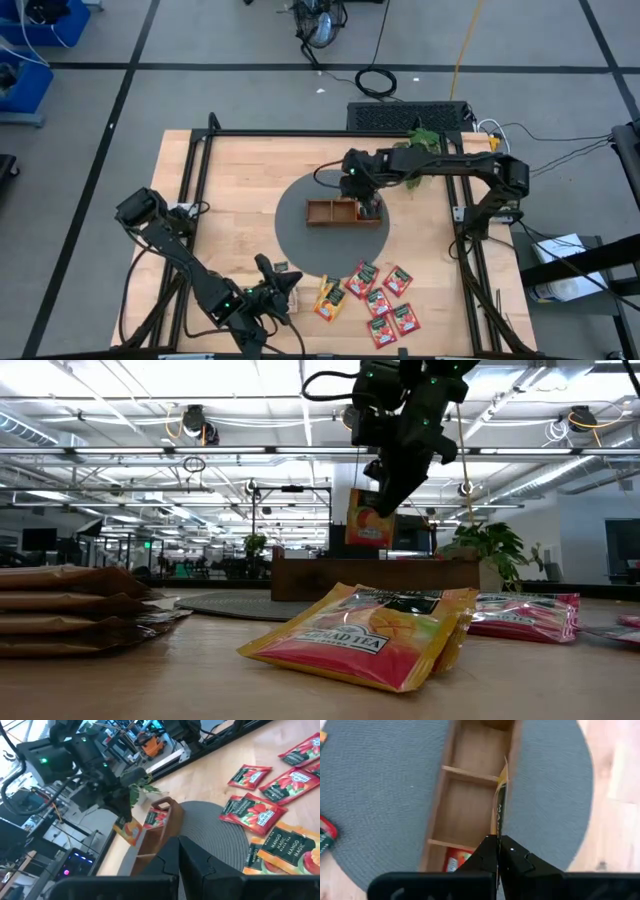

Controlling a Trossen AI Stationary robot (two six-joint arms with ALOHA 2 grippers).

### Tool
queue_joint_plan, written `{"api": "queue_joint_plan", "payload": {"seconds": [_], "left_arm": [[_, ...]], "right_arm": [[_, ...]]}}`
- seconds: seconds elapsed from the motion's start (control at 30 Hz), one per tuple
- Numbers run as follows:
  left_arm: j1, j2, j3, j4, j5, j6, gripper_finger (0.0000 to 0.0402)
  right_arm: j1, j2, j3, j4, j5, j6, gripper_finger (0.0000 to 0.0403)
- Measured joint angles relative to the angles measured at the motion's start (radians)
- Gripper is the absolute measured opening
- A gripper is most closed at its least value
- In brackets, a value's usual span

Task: Pick & Place Tea
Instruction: Put the yellow tea bag into the middle compartment of the wooden organizer

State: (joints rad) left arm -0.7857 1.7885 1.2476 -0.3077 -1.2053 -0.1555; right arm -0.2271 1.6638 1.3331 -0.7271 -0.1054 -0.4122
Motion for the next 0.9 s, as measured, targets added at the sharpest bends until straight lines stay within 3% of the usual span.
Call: {"api": "queue_joint_plan", "payload": {"seconds": [0.2, 0.43, 0.6, 0.9], "left_arm": [[0.000, 0.000, 0.000, -0.004, -0.001, -0.002, 0.0023], [0.000, 0.000, 0.000, -0.006, 0.000, -0.015, 0.0004], [0.000, 0.000, 0.000, -0.006, 0.000, -0.016, 0.0022], [0.009, 0.000, 0.000, -0.006, 0.000, -0.018, 0.0018]], "right_arm": [[0.013, 0.037, 0.000, -0.004, 0.000, -0.010, 0.0000], [0.013, 0.037, -0.017, 0.023, -0.002, -0.005, 0.0000], [0.013, 0.037, -0.045, 0.038, -0.002, 0.002, 0.0000], [0.009, 0.037, -0.129, 0.167, 0.000, 0.015, 0.0000]]}}
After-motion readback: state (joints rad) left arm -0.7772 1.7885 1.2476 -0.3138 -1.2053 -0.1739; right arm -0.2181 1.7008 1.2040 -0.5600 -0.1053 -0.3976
